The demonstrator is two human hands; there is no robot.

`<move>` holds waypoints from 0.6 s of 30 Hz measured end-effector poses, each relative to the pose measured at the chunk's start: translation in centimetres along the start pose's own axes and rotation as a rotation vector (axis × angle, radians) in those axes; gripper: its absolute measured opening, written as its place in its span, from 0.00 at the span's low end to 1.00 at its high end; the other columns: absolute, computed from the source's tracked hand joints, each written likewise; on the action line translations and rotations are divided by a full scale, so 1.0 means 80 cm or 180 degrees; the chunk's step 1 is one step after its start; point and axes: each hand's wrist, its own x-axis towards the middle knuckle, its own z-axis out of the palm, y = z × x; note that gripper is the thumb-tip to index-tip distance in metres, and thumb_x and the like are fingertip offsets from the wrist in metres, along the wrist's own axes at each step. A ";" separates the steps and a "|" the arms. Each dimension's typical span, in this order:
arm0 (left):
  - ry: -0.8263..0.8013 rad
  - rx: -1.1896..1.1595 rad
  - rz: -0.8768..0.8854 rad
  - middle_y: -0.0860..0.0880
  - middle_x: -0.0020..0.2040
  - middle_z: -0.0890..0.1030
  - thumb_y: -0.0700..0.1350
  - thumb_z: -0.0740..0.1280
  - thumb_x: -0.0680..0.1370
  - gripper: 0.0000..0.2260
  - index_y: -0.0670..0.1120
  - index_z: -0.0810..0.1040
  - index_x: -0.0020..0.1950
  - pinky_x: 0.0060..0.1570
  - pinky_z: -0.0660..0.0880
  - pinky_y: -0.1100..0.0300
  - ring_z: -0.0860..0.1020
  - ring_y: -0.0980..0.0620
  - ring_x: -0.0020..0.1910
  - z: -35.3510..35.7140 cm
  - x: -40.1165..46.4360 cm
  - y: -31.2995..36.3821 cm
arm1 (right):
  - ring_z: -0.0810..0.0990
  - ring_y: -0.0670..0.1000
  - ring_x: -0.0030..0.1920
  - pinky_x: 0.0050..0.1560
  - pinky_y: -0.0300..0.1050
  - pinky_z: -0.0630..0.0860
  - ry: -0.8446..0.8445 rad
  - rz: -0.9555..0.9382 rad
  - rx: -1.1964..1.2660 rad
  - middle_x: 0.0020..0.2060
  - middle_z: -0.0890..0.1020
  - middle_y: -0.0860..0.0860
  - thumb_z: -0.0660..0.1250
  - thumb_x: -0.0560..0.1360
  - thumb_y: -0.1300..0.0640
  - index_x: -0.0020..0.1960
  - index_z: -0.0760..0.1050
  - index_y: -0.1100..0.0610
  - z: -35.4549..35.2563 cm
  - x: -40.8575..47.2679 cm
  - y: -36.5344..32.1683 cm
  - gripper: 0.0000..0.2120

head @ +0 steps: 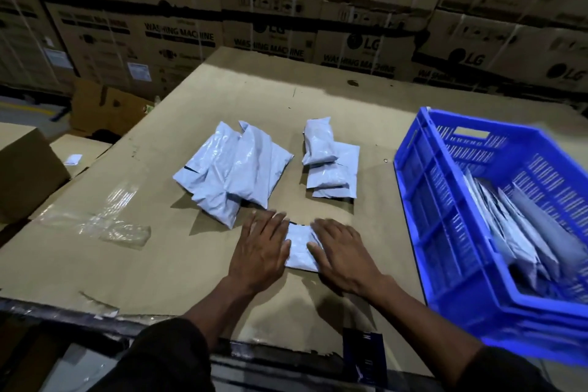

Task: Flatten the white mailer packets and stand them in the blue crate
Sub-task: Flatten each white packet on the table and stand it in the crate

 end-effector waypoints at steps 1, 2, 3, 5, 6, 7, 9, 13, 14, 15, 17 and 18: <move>-0.0028 -0.0015 -0.0005 0.42 0.68 0.79 0.48 0.50 0.86 0.23 0.39 0.80 0.66 0.71 0.67 0.37 0.75 0.41 0.69 0.003 0.005 0.008 | 0.63 0.53 0.76 0.74 0.54 0.59 -0.0094 -0.0028 0.0026 0.76 0.67 0.51 0.32 0.79 0.34 0.77 0.64 0.54 0.004 0.006 -0.006 0.40; -0.0083 -0.0015 -0.0025 0.43 0.68 0.79 0.47 0.51 0.86 0.22 0.40 0.80 0.66 0.72 0.66 0.39 0.75 0.42 0.69 0.006 0.010 0.016 | 0.59 0.53 0.78 0.76 0.55 0.56 -0.0205 -0.0062 0.0018 0.78 0.63 0.50 0.29 0.78 0.34 0.79 0.60 0.53 0.011 0.009 -0.009 0.41; -0.0167 0.0004 -0.0058 0.43 0.68 0.80 0.47 0.52 0.85 0.21 0.40 0.80 0.66 0.72 0.66 0.41 0.75 0.42 0.70 0.010 0.014 0.022 | 0.56 0.52 0.79 0.77 0.55 0.54 -0.0305 -0.0094 0.0003 0.79 0.60 0.50 0.30 0.79 0.35 0.80 0.57 0.53 0.019 0.012 -0.009 0.39; -0.0375 0.0100 -0.0121 0.43 0.67 0.80 0.47 0.53 0.83 0.22 0.40 0.81 0.66 0.72 0.67 0.43 0.76 0.43 0.70 0.016 0.020 0.026 | 0.52 0.51 0.80 0.78 0.55 0.51 -0.0385 -0.0106 0.0040 0.80 0.56 0.49 0.34 0.80 0.39 0.81 0.53 0.52 0.032 0.012 -0.004 0.34; -0.0481 0.0140 -0.0131 0.43 0.68 0.80 0.48 0.53 0.83 0.22 0.41 0.80 0.67 0.71 0.67 0.44 0.76 0.43 0.70 0.017 0.021 0.024 | 0.51 0.50 0.80 0.78 0.55 0.50 -0.0368 -0.0074 0.0065 0.81 0.55 0.48 0.36 0.81 0.41 0.81 0.52 0.51 0.036 0.010 -0.001 0.33; -0.0572 0.0171 -0.0147 0.43 0.68 0.80 0.48 0.53 0.83 0.23 0.41 0.80 0.68 0.71 0.68 0.44 0.75 0.44 0.71 0.018 0.022 0.021 | 0.49 0.49 0.80 0.79 0.54 0.48 -0.0345 -0.0047 0.0074 0.81 0.54 0.47 0.36 0.81 0.41 0.82 0.51 0.51 0.040 0.010 0.001 0.32; -0.0700 0.0203 -0.0174 0.43 0.70 0.79 0.49 0.52 0.83 0.23 0.41 0.79 0.70 0.72 0.70 0.44 0.74 0.44 0.72 0.020 0.020 0.015 | 0.48 0.47 0.80 0.79 0.53 0.45 -0.0322 -0.0074 0.0058 0.81 0.53 0.46 0.35 0.81 0.40 0.82 0.49 0.51 0.047 0.010 0.002 0.32; -0.0841 0.0119 -0.0299 0.43 0.73 0.77 0.50 0.52 0.83 0.24 0.41 0.77 0.73 0.72 0.70 0.43 0.71 0.41 0.75 0.024 0.016 0.011 | 0.50 0.48 0.80 0.79 0.54 0.45 -0.0160 -0.0096 0.0146 0.80 0.55 0.47 0.36 0.81 0.41 0.81 0.53 0.52 0.054 0.013 -0.002 0.33; -0.0859 0.0083 -0.0316 0.43 0.73 0.76 0.50 0.53 0.83 0.24 0.41 0.76 0.73 0.72 0.70 0.43 0.71 0.41 0.75 0.025 0.016 0.010 | 0.51 0.48 0.80 0.79 0.55 0.46 -0.0100 -0.0102 0.0157 0.80 0.57 0.47 0.36 0.81 0.41 0.81 0.55 0.52 0.055 0.014 -0.002 0.33; -0.0883 0.0051 -0.0317 0.43 0.73 0.76 0.50 0.53 0.83 0.24 0.41 0.76 0.73 0.73 0.69 0.43 0.70 0.40 0.75 0.025 0.016 0.009 | 0.53 0.48 0.80 0.79 0.56 0.48 -0.0037 -0.0102 0.0150 0.80 0.58 0.48 0.37 0.81 0.41 0.81 0.57 0.53 0.058 0.014 0.000 0.33; -0.0916 0.0008 -0.0276 0.42 0.74 0.74 0.51 0.53 0.83 0.25 0.41 0.75 0.74 0.73 0.69 0.44 0.69 0.40 0.76 0.026 0.015 0.006 | 0.57 0.49 0.79 0.78 0.56 0.50 0.0082 -0.0095 0.0079 0.78 0.62 0.49 0.41 0.82 0.42 0.79 0.61 0.54 0.063 0.015 0.003 0.31; -0.0921 -0.0016 -0.0253 0.42 0.75 0.74 0.51 0.53 0.83 0.25 0.41 0.74 0.74 0.73 0.68 0.44 0.69 0.40 0.76 0.027 0.013 0.004 | 0.60 0.50 0.78 0.77 0.55 0.51 0.0147 -0.0105 0.0026 0.77 0.65 0.49 0.44 0.83 0.43 0.78 0.63 0.54 0.067 0.016 0.004 0.29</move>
